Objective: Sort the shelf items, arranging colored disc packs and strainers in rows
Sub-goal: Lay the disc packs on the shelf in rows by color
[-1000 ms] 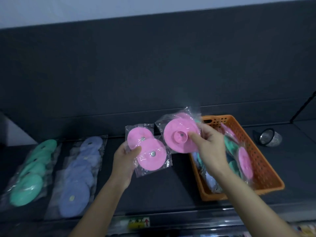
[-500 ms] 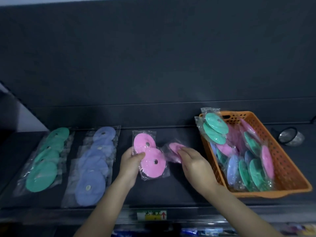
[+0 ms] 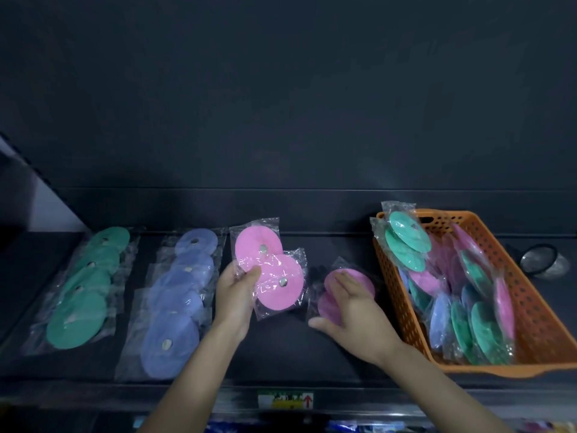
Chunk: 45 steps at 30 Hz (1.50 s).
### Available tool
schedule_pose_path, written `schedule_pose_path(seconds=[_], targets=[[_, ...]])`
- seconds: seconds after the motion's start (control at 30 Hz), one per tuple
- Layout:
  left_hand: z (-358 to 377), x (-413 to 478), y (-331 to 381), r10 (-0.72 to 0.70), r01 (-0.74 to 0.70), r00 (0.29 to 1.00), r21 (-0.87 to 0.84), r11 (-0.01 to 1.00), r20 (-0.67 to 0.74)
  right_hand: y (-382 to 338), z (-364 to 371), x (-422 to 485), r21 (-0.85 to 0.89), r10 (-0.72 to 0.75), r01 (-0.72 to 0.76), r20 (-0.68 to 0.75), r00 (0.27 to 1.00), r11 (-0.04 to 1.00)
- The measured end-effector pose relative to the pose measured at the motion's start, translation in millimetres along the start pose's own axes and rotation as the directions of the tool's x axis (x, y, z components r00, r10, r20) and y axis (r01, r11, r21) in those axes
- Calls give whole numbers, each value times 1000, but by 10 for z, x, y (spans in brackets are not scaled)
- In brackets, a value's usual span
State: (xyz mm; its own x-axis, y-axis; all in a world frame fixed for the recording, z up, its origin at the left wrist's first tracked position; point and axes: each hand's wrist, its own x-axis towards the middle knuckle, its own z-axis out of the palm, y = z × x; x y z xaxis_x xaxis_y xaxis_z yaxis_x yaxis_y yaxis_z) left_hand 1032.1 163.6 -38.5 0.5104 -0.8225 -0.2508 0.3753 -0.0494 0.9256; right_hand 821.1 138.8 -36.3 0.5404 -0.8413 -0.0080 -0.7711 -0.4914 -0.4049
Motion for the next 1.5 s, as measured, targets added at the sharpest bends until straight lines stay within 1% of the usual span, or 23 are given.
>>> schedule_pose_path(seconds=[0.07, 0.13, 0.23, 0.3, 0.37, 0.43, 0.57, 0.63, 0.67, 0.73, 0.8, 0.87, 0.93, 0.97, 1.03, 1.13, 1.17, 1.23, 1.3, 1.37, 1.43, 1.5], targets=[[11, -6, 25, -4, 4, 999, -10, 1000, 43, -127, -35, 95, 160, 53, -41, -73, 996, 986], [10, 4, 72, -2, 7, 995, -48, 999, 102, -234, -53, 209, 267, 100, -61, -134, 986, 962], [-12, 55, 152, -7, 17, 988, -63, 998, 153, -336, -49, 372, 388, 180, -117, -129, 975, 914], [-36, 110, 191, -17, 26, 985, -46, 999, 173, -374, -38, 469, 553, 262, -181, -70, 962, 813], [-55, 172, 223, -32, 36, 980, -18, 999, 196, -403, -17, 554, 709, 353, -255, 9, 936, 658], [-71, 248, 245, -55, 50, 976, 25, 998, 209, -410, 17, 623, 794, 425, -294, 49, 904, 532], [-100, 479, 321, -140, 107, 956, 138, 985, 258, -354, 84, 726, 864, 497, -317, 92, 863, 391], [-126, 637, 372, -162, 94, 952, 258, 962, 259, -320, 105, 769, 875, 504, -318, 101, 858, 365], [-141, 726, 393, -158, 60, 953, 351, 934, 257, -304, 116, 790, 864, 499, -325, 102, 860, 384], [-162, 900, 429, -154, -24, 947, 540, 841, 283, -283, 139, 827, 828, 477, -350, 116, 871, 439], [-155, 1068, 462, -200, -114, 915, 700, 705, 351, -264, 178, 858, 808, 468, -373, 139, 873, 457], [-108, 1221, 503, -259, -213, 869, 791, 574, 422, -244, 218, 884, 799, 481, -397, 157, 863, 452], [-44, 1376, 533, -272, -264, 848, 806, 529, 456, -229, 241, 900, 780, 493, -423, 170, 853, 462], [-13, 1454, 545, -247, -296, 849, 807, 511, 468, -218, 252, 908, 757, 496, -437, 173, 851, 485], [31, 1607, 550, -167, -361, 865, 818, 448, 474, -191, 257, 924, 679, 494, -463, 167, 853, 570], [53, 1707, 519, -73, -415, 879, 832, 369, 471, -174, 243, 967, 526, 430, -424, 117, 895, 738], [47, 1697, 488, -38, -446, 871, 819, 361, 491, -186, 231, 987, 478, 403, -399, 99, 910, 783], [35, 1647, 402, 62, -539, 829, 764, 356, 556, -218, 226, 1048, 389, 367, -369, 82, 927, 844], [21, 1578, 350, 180, -620, 781, 713, 326, 597, -261, 235, 1101, 321, 343, -349, 74, 936, 881], [-6, 1501, 341, 254, -679, 734, 694, 242, 630, -300, 245, 1139, 301, 347, -347, 56, 936, 888], [-56, 1412, 315, 290, -711, 699, 680, 178, 654, -326, 258, 1162, 298, 352, -351, 53, 935, 888], [-108, 1302, 267, 252, -695, 717, 697, 178, 650, -345, 266, 1177, 285, 347, -347, 52, 937, 894]])
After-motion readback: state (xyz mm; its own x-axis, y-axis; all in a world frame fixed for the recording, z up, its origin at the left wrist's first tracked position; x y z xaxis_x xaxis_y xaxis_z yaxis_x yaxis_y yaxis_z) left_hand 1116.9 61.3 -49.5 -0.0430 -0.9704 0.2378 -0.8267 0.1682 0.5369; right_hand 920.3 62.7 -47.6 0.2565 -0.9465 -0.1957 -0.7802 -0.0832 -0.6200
